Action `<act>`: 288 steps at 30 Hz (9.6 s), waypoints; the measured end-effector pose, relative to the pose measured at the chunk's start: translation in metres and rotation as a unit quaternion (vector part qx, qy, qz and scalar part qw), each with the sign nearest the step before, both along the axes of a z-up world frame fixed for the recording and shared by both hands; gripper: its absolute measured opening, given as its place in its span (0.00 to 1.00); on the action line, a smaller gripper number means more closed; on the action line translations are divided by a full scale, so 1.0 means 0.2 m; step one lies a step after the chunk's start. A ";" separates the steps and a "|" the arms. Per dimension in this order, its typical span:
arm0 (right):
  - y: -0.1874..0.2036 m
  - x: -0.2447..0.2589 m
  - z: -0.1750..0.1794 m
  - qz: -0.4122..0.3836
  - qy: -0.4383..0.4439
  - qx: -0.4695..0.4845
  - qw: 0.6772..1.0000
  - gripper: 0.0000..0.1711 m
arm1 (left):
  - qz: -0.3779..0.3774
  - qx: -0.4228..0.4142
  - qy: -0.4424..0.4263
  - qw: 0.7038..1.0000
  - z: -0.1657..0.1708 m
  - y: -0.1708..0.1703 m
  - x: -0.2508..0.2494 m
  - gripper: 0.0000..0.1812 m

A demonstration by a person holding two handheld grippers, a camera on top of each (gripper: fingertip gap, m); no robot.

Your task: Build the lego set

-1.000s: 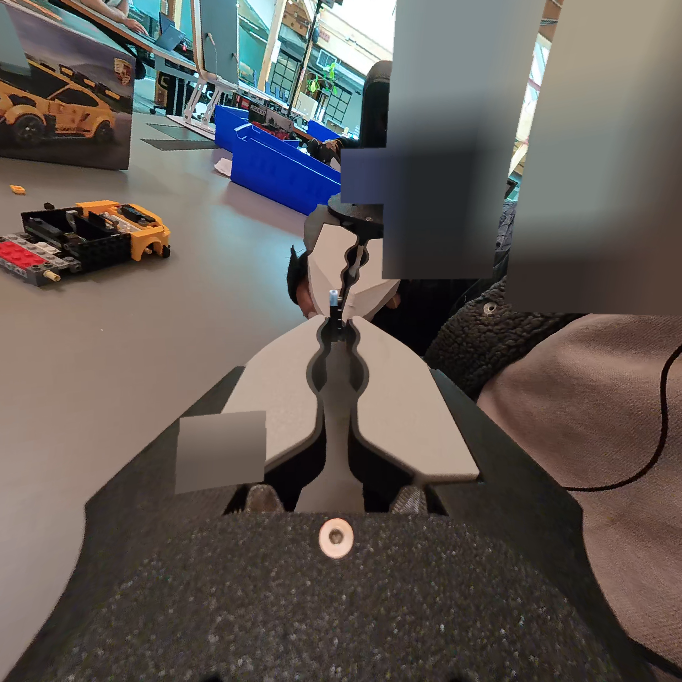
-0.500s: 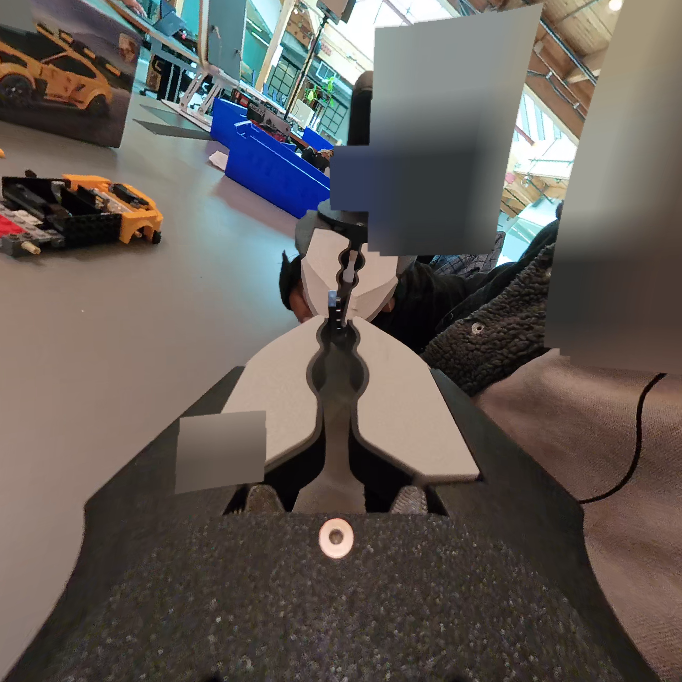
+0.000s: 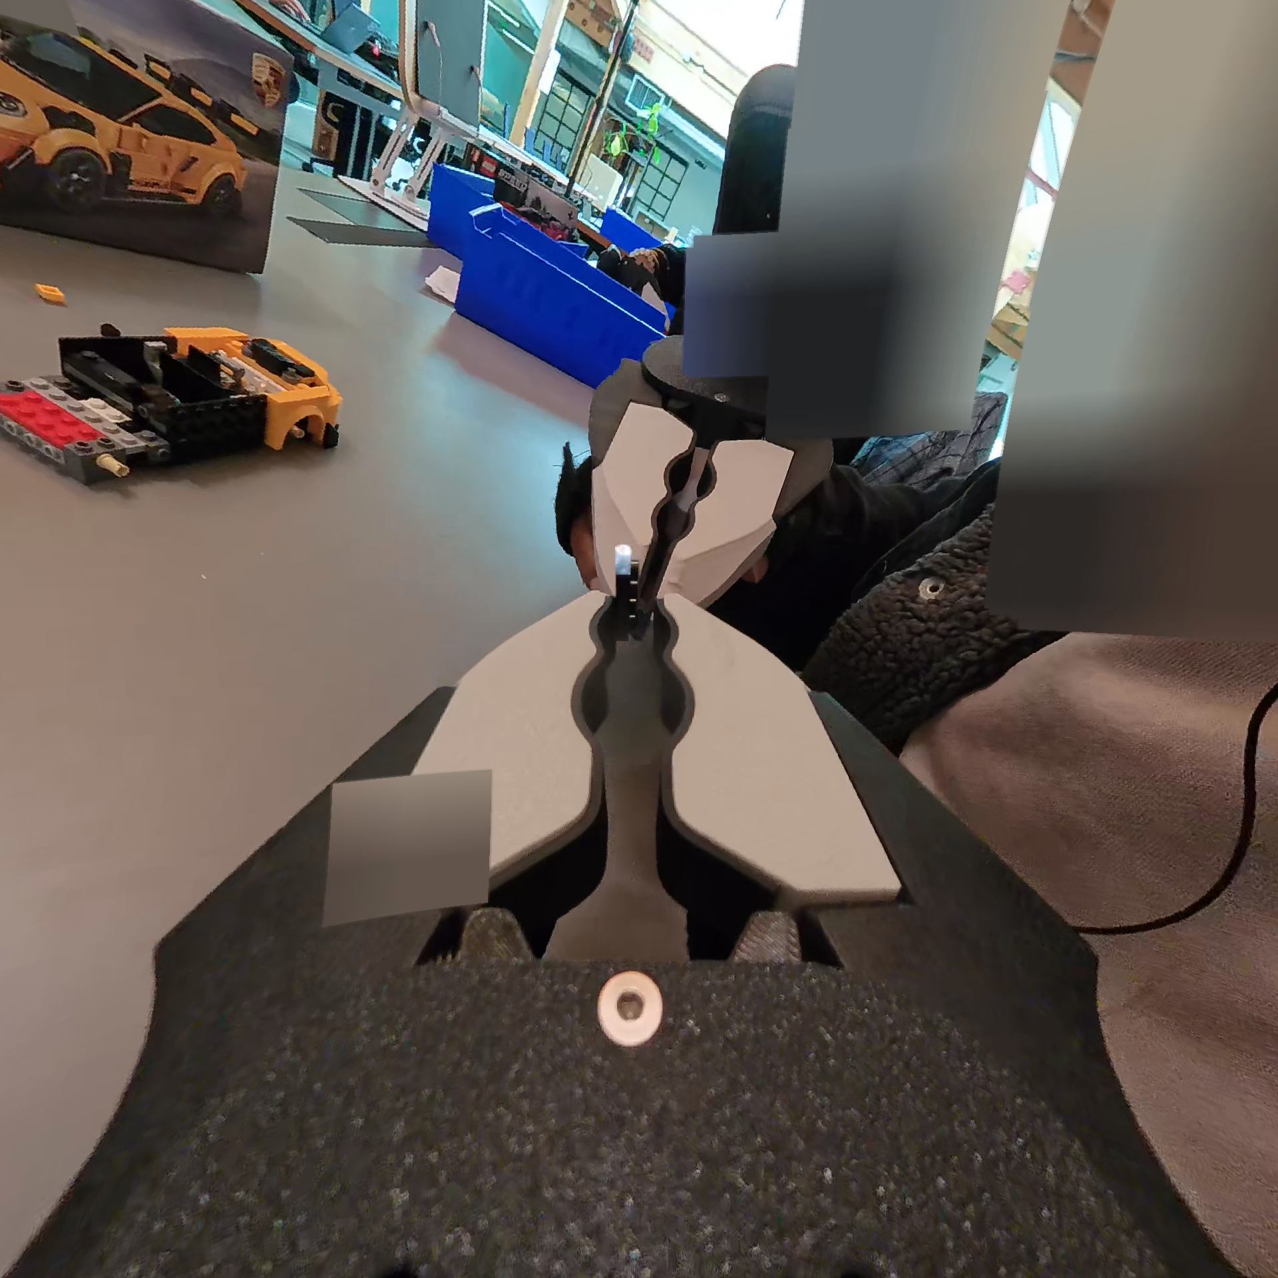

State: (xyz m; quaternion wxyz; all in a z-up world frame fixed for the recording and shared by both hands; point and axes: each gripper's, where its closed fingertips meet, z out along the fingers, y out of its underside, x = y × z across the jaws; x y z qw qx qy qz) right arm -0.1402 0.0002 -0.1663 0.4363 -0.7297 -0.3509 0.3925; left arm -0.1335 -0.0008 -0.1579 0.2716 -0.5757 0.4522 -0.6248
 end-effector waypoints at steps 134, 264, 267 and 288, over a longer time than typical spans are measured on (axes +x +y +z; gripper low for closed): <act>-0.05 -0.07 0.19 -0.156 0.343 -0.066 0.924 0.02 | 0.095 0.179 -0.085 0.976 0.19 -0.06 -0.04 0.05; 0.11 -0.01 0.10 -0.226 -0.016 0.047 0.973 0.07 | 0.196 0.426 0.152 0.870 -0.04 0.15 -0.03 0.03; 0.12 0.00 0.09 -0.238 -0.019 0.048 0.970 0.05 | 0.202 0.427 0.159 0.867 -0.05 0.16 -0.03 0.03; 0.12 -0.01 -0.01 -0.173 -0.370 0.280 0.869 0.05 | 0.173 0.381 0.220 0.881 -0.17 0.13 -0.04 0.03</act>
